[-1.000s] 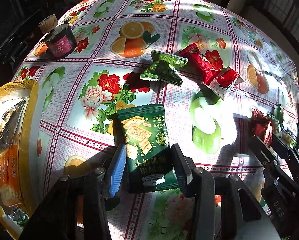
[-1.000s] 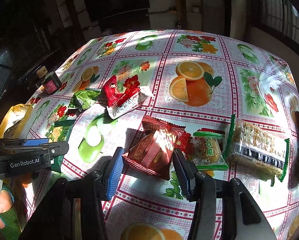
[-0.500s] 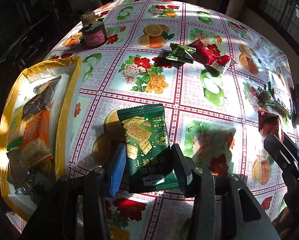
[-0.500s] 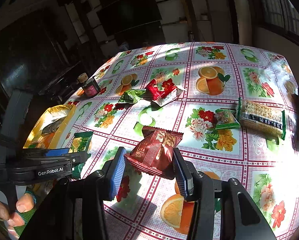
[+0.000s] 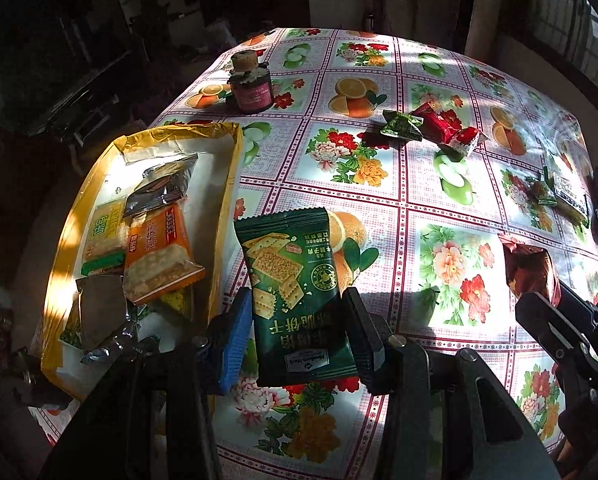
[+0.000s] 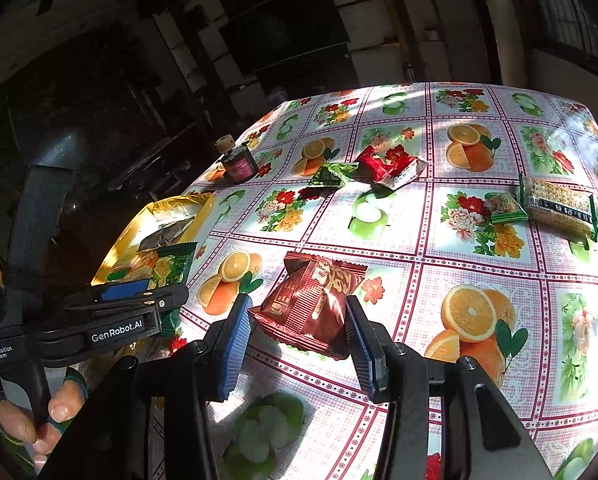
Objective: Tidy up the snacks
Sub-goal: 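Carry the green cracker and dark red packets over the tray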
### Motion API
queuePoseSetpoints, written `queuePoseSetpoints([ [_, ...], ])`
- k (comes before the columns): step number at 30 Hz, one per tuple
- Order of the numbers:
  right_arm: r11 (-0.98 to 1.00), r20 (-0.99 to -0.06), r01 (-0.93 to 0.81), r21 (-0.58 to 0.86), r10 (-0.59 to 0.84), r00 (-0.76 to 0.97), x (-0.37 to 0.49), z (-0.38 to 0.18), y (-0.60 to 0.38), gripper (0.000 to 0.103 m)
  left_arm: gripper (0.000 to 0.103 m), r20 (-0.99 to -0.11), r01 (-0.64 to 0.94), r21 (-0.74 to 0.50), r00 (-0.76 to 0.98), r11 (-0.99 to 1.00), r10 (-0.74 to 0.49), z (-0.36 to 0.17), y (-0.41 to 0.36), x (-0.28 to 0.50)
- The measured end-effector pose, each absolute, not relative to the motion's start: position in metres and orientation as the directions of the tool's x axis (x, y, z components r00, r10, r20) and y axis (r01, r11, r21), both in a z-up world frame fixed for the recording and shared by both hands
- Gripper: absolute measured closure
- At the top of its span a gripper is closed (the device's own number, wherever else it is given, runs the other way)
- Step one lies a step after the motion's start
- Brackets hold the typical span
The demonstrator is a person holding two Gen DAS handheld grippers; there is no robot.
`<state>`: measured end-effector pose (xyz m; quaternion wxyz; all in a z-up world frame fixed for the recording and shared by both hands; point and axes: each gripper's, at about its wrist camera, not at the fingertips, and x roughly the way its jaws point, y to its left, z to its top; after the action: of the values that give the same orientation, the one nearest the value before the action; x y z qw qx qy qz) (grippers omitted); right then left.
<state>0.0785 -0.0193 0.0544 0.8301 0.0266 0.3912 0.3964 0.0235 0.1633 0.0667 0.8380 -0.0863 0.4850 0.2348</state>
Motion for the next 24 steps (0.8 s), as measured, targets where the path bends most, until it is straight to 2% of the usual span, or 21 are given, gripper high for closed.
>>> queuePoseSetpoints([
  [24, 0.59, -0.619, -0.724, 0.358, 0.73, 0.289, 0.045, 0.066, 0.037, 0.053, 0.058, -0.838, -0.555, 0.083, 0.411, 0.828, 0.36, 0.072, 0.209, -0.021],
])
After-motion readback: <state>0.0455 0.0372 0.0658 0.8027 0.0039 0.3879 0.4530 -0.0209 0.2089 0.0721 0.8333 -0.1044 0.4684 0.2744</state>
